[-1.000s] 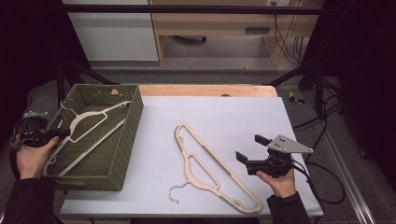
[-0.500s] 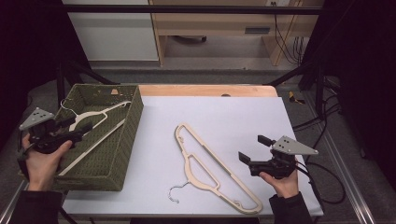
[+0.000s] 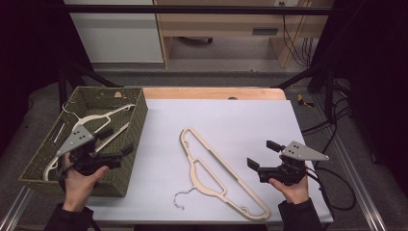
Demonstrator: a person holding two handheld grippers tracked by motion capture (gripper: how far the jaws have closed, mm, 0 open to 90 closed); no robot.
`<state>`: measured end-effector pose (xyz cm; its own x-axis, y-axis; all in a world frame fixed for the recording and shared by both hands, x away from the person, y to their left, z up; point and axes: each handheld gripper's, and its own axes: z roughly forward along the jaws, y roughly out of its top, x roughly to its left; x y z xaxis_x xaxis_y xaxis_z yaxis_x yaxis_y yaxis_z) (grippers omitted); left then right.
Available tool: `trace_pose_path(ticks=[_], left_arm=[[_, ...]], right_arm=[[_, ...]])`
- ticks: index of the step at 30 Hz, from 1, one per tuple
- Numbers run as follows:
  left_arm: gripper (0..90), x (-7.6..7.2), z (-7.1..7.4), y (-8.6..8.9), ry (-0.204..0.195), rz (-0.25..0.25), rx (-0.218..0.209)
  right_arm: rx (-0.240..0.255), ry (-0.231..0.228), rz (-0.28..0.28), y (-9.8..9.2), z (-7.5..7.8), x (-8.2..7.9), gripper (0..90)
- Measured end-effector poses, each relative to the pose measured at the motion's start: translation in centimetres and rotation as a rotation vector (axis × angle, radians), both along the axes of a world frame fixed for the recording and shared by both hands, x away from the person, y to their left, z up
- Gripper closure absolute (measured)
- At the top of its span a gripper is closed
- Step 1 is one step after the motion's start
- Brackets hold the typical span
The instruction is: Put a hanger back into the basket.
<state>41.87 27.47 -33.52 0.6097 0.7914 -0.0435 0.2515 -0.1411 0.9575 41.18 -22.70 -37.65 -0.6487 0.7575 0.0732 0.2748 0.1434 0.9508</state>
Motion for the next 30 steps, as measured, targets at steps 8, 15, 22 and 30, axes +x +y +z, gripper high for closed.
trace_pose_path(ticks=[8, 15, 22, 30], left_arm=[[8.4, 0.0, -1.7, -4.1, 0.039, -0.077, 0.038], [8.4, -0.3, -3.6, -7.5, 0.062, -0.13, 0.085], [8.5, -0.6, -5.7, -9.8, 0.112, -0.175, 0.14], [12.7, -0.6, -8.9, -12.1, 0.182, -0.213, 0.211]], right_arm=[[0.005, 0.002, 0.001, 0.0, 0.0, 0.0, 8.3], [0.0, 0.0, -0.001, 0.0, -0.1, -0.1, 8.2], [0.005, -0.001, 0.009, 0.2, -0.1, -0.3, 8.5], [-0.009, 0.001, 0.023, 0.4, -0.3, -0.2, 8.5]])
